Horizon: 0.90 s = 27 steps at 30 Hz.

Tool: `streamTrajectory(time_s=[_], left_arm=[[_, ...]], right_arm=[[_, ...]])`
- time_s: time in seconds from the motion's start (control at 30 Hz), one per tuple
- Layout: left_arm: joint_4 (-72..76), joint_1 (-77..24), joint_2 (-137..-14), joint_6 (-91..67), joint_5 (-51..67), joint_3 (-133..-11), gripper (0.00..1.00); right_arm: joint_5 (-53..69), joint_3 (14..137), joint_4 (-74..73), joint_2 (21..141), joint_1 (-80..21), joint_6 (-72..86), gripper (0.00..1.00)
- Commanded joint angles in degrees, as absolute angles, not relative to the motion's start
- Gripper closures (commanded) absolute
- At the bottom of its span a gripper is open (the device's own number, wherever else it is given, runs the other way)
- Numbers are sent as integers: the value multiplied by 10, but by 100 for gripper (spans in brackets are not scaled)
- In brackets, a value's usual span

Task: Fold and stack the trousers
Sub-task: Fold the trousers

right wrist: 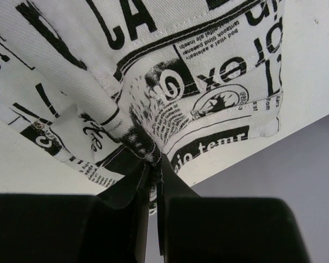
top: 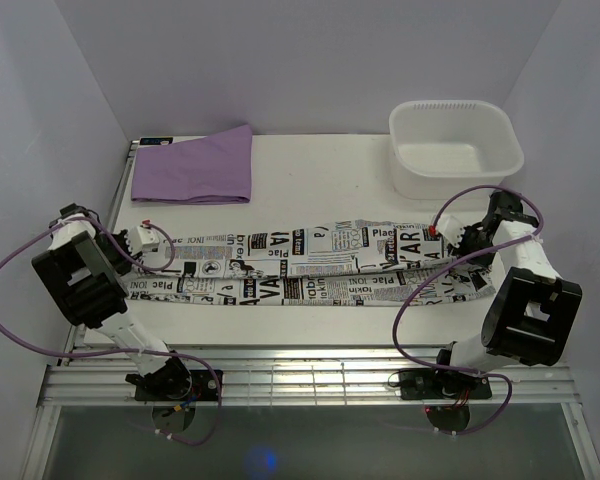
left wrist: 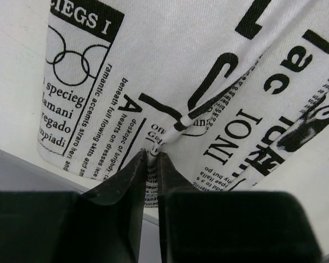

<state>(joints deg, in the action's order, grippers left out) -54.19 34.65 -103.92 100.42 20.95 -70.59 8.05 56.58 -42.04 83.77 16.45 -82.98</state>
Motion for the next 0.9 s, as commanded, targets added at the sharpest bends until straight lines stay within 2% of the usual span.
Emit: streamTrajectory(time_s=[0.0, 0.03, 0.07, 0.1, 0.4, 0.57, 0.67, 0.87], left_arm=[[-531, 345, -1030, 1001, 218, -729, 77], [-531, 345, -1029, 998, 221, -743, 82], [-532, 345, -1029, 991, 221, -751, 93], [-531, 345, -1029, 986, 222, -759, 99], [-456, 346, -1044, 848, 262, -867, 100], [-446, 366, -1008, 823, 309, -896, 100], [-461, 386, -970, 850, 330, -867, 100], [-442, 428, -890, 951, 316, -667, 100]], right_arm=[[76, 592, -396, 838, 173, -828, 92], [78, 595, -391, 838, 175, -825, 92], [80, 604, -389, 839, 179, -824, 92], [83, 609, -385, 840, 182, -821, 92], [125, 704, -384, 858, 220, -802, 92], [170, 714, -400, 823, 272, -835, 92], [189, 681, -419, 788, 315, -894, 92], [170, 531, -432, 746, 366, -1004, 92]])
